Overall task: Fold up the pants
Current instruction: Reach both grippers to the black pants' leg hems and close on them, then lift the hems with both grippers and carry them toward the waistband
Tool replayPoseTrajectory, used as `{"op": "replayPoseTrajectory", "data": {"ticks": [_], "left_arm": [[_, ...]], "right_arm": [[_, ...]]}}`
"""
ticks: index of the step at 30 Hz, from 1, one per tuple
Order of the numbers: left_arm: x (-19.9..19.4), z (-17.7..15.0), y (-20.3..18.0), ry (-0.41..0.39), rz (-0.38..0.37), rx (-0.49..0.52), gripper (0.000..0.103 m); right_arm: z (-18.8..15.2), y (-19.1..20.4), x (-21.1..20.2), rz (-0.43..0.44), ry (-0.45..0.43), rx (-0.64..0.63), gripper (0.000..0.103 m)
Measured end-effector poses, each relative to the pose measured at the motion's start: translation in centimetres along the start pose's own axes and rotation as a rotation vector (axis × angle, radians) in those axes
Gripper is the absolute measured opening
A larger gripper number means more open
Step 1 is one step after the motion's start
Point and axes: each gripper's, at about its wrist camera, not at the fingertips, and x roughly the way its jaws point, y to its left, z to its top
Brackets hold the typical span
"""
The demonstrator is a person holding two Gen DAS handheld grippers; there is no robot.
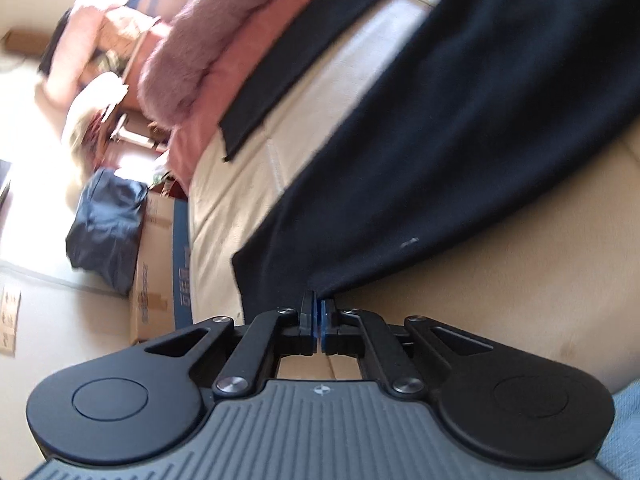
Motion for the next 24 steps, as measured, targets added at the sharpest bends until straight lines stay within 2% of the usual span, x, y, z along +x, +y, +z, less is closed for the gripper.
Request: {"op": "replayPoseTrajectory", "data": {"ticks": [3, 5, 9, 12, 13, 15, 16, 17, 24], "left_arm": [[-1.5, 1.0, 2.3, -0.008, -0.001, -0.145, 0.001], [-2.5, 1.8, 3.4, -0.016, 0.002, -0.208, 0.001], [-4.0, 3.4, 5.0, -0.027, 0.015, -0.277, 0.001], [-4.8, 4.1, 5.9, -0.035, 0.018, -0.321, 0.001], [-4.9, 4.2, 6.1, -0.036, 0.017, -0.332, 0.001], [-5.1, 4.3, 6.4, -0.038, 0.02, -0.35, 0.001], [-5.1, 4.4, 6.7, -0.04, 0.022, -0.357, 0.001], [-5.2, 4.5, 6.8, -0.041, 0.025, -0.364, 0.001], [-6.5, 4.8, 9.3, -0.083, 0.032, -0.436, 0.001]], "right_arm": [[-0.2, 0.1, 0.4, 0.004, -0.008, -0.067, 0.029], [-0.3, 0.6, 0.6, 0.006, -0.014, -0.115, 0.029], [-0.7, 2.0, 0.7, -0.038, -0.042, -0.273, 0.029], [-1.5, 2.8, 0.6, -0.088, -0.083, -0.326, 0.028], [-1.8, 3.1, 0.6, -0.103, -0.095, -0.333, 0.025], [-2.2, 3.3, 0.6, -0.133, -0.108, -0.318, 0.016], [-2.2, 3.3, 0.7, -0.151, -0.105, -0.308, 0.005], [-2.2, 3.2, 0.9, -0.167, -0.098, -0.298, 0.0], [-2.0, 1.0, -2.7, -0.231, -0.189, -0.146, 0.0]]}}
